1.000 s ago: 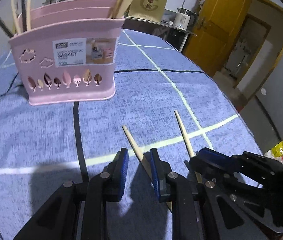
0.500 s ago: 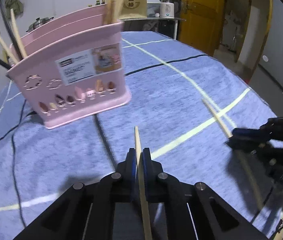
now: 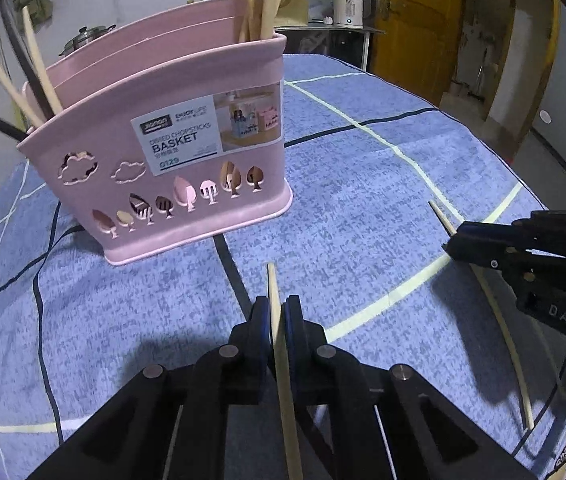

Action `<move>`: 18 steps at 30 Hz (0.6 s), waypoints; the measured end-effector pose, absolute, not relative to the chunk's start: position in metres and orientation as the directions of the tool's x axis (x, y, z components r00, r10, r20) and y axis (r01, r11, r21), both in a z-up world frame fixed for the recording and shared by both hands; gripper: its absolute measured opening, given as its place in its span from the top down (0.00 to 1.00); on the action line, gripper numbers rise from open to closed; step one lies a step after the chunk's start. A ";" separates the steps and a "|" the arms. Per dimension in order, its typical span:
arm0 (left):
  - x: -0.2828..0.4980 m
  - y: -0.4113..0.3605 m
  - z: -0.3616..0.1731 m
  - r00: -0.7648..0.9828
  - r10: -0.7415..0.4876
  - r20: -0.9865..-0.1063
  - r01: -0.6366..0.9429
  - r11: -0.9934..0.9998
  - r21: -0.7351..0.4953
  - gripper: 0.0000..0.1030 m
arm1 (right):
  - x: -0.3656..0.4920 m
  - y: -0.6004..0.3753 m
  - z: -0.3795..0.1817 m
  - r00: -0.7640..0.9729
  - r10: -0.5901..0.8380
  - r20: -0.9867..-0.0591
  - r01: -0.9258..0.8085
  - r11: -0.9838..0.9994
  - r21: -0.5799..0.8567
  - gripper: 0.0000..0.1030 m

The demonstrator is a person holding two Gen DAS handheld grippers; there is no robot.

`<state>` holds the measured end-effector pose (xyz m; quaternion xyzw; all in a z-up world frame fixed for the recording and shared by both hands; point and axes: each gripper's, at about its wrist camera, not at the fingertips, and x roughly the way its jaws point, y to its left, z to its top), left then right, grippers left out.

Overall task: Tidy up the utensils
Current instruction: 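Grasp a bamboo chopstick with the right gripper while the left holds its chopstick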

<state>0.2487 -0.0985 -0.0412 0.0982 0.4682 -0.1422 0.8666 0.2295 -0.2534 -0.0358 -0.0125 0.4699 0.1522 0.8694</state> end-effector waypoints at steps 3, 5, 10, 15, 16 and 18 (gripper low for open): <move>0.255 -0.110 -0.041 0.529 -0.131 -0.838 0.354 0.932 0.077 0.93 | 0.234 -0.251 -0.036 0.510 0.251 -0.823 -0.279 0.953 0.118 0.90; 0.258 -0.114 -0.041 0.528 -0.126 -0.840 0.356 0.931 0.085 0.94 | 0.237 -0.250 -0.035 0.506 0.256 -0.824 -0.279 0.952 0.125 0.91; 0.263 -0.114 -0.040 0.511 -0.147 -0.847 0.345 0.937 0.046 0.95 | 0.240 -0.249 -0.032 0.498 0.299 -0.814 -0.291 0.942 0.168 0.92; 0.257 -0.096 -0.034 0.521 -0.171 -0.836 0.332 0.943 0.013 0.95 | 0.229 -0.241 -0.016 0.531 0.331 -0.780 -0.327 0.929 0.172 0.93; 0.255 -0.093 -0.029 0.529 -0.178 -0.830 0.330 0.944 0.007 0.95 | 0.227 -0.239 -0.012 0.537 0.336 -0.774 -0.334 0.927 0.171 0.93; 0.253 -0.089 -0.020 0.544 -0.186 -0.818 0.329 0.944 0.004 0.95 | 0.223 -0.236 -0.004 0.551 0.349 -0.758 -0.346 0.922 0.174 0.93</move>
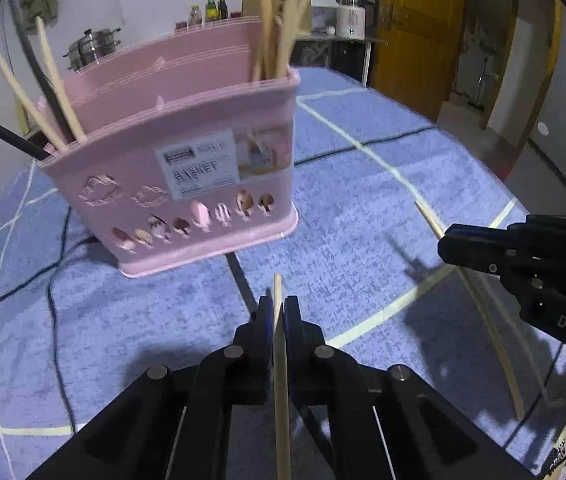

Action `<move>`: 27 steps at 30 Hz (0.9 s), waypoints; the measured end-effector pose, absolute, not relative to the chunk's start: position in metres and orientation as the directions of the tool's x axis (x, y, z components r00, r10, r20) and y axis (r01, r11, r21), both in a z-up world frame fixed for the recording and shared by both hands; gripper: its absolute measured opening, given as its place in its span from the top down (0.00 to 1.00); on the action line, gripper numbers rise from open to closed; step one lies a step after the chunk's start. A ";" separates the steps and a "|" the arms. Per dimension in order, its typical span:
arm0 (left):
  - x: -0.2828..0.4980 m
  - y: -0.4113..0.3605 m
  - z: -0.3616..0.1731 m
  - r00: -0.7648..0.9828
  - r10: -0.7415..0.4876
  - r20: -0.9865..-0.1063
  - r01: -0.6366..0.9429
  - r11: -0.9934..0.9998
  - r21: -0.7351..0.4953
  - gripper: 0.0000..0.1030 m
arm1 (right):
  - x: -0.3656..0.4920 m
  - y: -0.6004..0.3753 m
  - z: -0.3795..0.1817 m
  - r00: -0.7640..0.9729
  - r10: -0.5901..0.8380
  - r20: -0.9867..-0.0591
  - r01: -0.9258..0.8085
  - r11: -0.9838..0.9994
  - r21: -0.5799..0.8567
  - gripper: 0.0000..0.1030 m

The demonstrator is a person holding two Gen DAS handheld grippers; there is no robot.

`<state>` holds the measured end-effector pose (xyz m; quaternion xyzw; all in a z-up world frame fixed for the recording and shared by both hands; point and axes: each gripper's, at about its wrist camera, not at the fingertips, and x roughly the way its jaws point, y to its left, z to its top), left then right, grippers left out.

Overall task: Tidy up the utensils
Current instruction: 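Grasp a bamboo chopstick with the right gripper while the left holds its chopstick, then lift both bamboo chopsticks and carry them over the pink basket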

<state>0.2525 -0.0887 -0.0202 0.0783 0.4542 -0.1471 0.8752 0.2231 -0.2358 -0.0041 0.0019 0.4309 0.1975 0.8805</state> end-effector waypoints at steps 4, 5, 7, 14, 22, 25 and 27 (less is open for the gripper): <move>0.244 -0.079 0.011 0.592 -0.207 -0.779 0.322 0.947 -0.007 0.95 | 0.217 -0.234 0.019 0.585 0.375 -0.719 -0.364 0.914 0.180 0.94; 0.242 -0.076 0.018 0.603 -0.211 -0.769 0.320 0.947 -0.009 0.95 | 0.215 -0.234 0.025 0.597 0.379 -0.708 -0.368 0.912 0.178 0.94; 0.237 -0.070 0.036 0.634 -0.220 -0.741 0.317 0.949 -0.011 0.95 | 0.213 -0.231 0.038 0.616 0.387 -0.686 -0.378 0.909 0.174 0.95; 0.228 -0.056 0.052 0.649 -0.235 -0.724 0.319 0.948 -0.022 0.95 | 0.218 -0.222 0.031 0.580 0.372 -0.724 -0.397 0.906 0.147 0.94; 0.229 -0.046 0.038 0.624 -0.233 -0.746 0.293 0.955 -0.053 0.95 | 0.238 -0.220 -0.029 0.472 0.295 -0.831 -0.365 0.923 0.121 0.87; 0.230 -0.046 0.038 0.627 -0.235 -0.743 0.298 0.953 -0.051 0.95 | 0.245 -0.221 -0.038 0.452 0.281 -0.847 -0.356 0.927 0.118 0.87; 0.231 -0.046 0.038 0.626 -0.237 -0.743 0.300 0.953 -0.051 0.95 | 0.247 -0.222 -0.037 0.450 0.283 -0.847 -0.354 0.927 0.122 0.87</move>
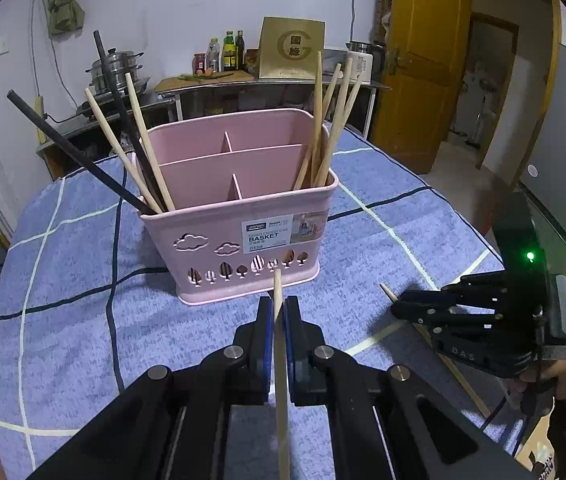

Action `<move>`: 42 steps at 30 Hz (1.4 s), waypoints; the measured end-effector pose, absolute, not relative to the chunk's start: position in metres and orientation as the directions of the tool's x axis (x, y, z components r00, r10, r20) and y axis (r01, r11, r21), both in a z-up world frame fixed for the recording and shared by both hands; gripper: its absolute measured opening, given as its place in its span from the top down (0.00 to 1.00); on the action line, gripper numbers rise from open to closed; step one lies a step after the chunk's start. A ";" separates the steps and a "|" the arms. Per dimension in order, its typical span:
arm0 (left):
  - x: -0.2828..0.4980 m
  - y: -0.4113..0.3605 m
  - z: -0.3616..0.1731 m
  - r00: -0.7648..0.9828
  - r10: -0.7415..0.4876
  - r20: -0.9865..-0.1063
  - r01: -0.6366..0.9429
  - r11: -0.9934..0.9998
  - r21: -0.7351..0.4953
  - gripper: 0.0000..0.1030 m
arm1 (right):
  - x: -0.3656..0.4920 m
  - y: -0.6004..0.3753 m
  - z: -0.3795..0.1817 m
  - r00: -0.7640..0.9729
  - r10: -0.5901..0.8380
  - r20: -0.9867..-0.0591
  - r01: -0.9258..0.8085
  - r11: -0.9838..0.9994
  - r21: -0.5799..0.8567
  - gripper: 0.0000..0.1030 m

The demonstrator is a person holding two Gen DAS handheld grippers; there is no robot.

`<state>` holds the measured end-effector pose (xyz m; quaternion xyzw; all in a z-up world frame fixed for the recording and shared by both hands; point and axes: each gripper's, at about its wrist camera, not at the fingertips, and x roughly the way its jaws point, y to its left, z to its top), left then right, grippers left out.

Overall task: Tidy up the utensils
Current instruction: 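Lift both bamboo chopsticks and carry them over the pink basket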

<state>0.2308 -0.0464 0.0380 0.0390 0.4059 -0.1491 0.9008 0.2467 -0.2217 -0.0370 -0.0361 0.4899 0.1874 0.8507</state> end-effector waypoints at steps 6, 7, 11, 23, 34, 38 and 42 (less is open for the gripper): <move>0.234 -0.046 0.035 0.619 -0.240 -0.748 0.295 0.954 -0.061 0.95 | 0.252 -0.216 -0.038 0.436 0.268 -0.859 -0.370 0.924 0.100 0.93; 0.234 -0.046 0.035 0.618 -0.241 -0.748 0.294 0.954 -0.064 0.95 | 0.253 -0.217 -0.038 0.432 0.277 -0.858 -0.366 0.924 0.114 0.94; 0.232 -0.046 0.040 0.626 -0.243 -0.741 0.300 0.952 -0.058 0.95 | 0.249 -0.217 -0.031 0.446 0.315 -0.838 -0.367 0.918 0.150 0.94; 0.212 -0.035 0.092 0.702 -0.261 -0.663 0.303 0.951 -0.054 0.95 | 0.214 -0.209 0.069 0.623 0.426 -0.656 -0.436 0.886 0.161 0.95; 0.189 -0.023 0.143 0.767 -0.271 -0.582 0.298 0.953 -0.051 0.95 | 0.192 -0.203 0.109 0.706 0.447 -0.549 -0.445 0.883 0.147 0.95; 0.185 -0.020 0.147 0.768 -0.276 -0.578 0.301 0.952 -0.054 0.95 | 0.187 -0.202 0.114 0.710 0.451 -0.541 -0.452 0.881 0.142 0.95; 0.183 -0.018 0.147 0.761 -0.279 -0.586 0.303 0.951 -0.060 0.95 | 0.183 -0.198 0.117 0.709 0.456 -0.538 -0.460 0.877 0.137 0.95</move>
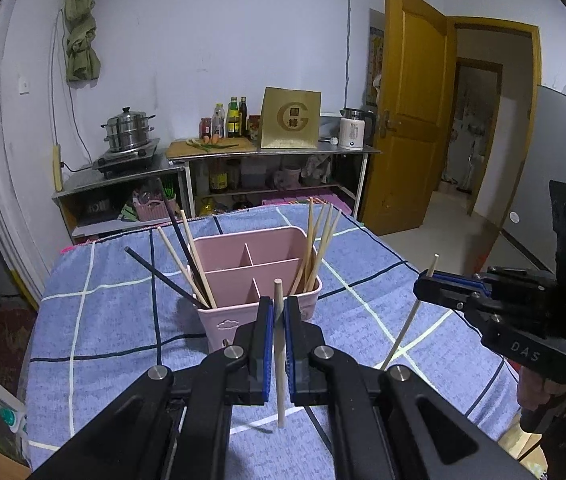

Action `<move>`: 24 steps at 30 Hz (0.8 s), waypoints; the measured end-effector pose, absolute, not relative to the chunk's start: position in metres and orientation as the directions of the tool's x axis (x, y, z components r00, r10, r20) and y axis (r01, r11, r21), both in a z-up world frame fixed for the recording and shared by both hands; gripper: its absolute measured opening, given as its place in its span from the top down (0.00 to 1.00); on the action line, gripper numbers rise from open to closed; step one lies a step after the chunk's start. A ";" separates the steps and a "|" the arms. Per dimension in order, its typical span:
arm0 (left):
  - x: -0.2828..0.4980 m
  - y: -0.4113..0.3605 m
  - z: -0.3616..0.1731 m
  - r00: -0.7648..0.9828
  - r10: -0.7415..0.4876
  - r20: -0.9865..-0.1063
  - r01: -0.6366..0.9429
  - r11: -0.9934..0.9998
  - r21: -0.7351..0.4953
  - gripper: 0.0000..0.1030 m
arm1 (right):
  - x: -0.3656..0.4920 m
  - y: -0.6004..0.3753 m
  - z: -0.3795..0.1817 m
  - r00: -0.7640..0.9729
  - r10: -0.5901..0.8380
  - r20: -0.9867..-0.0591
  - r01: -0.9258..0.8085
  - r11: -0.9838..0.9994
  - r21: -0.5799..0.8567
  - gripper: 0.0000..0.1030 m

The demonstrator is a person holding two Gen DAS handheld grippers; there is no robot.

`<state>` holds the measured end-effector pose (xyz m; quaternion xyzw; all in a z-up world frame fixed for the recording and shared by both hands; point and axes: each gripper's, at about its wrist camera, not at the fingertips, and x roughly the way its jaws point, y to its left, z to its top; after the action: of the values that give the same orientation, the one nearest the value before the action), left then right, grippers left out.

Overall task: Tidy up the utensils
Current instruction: 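Lift both bamboo chopsticks and carry them over the pink basket, then lower both bamboo chopsticks into the basket and open both grippers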

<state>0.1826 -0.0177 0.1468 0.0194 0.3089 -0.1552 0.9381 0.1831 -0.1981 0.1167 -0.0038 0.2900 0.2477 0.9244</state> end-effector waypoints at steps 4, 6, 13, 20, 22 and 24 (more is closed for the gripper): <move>0.186 -0.015 0.147 0.755 -0.280 -0.592 0.303 0.951 -0.062 0.95 | 0.183 -0.195 0.120 0.711 0.453 -0.538 -0.464 0.877 0.124 0.95; 0.188 -0.014 0.149 0.758 -0.278 -0.591 0.301 0.952 -0.061 0.95 | 0.185 -0.193 0.123 0.715 0.452 -0.533 -0.464 0.877 0.121 0.95; 0.205 -0.004 0.180 0.796 -0.271 -0.542 0.277 0.958 -0.071 0.95 | 0.197 -0.192 0.142 0.743 0.465 -0.482 -0.457 0.878 0.142 0.95; 0.227 0.002 0.220 0.847 -0.257 -0.466 0.250 0.965 -0.077 0.95 | 0.215 -0.184 0.174 0.780 0.477 -0.406 -0.459 0.876 0.148 0.95; 0.234 0.004 0.227 0.859 -0.252 -0.446 0.243 0.967 -0.078 0.95 | 0.220 -0.181 0.180 0.789 0.477 -0.387 -0.458 0.877 0.148 0.95; 0.242 0.005 0.232 0.867 -0.243 -0.435 0.232 0.969 -0.079 0.95 | 0.227 -0.179 0.185 0.797 0.477 -0.371 -0.456 0.878 0.148 0.95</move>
<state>0.2424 0.0051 0.2318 -0.0120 0.2267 -0.1231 0.9661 0.2266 -0.1790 0.1854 0.0257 0.2026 0.2461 0.9475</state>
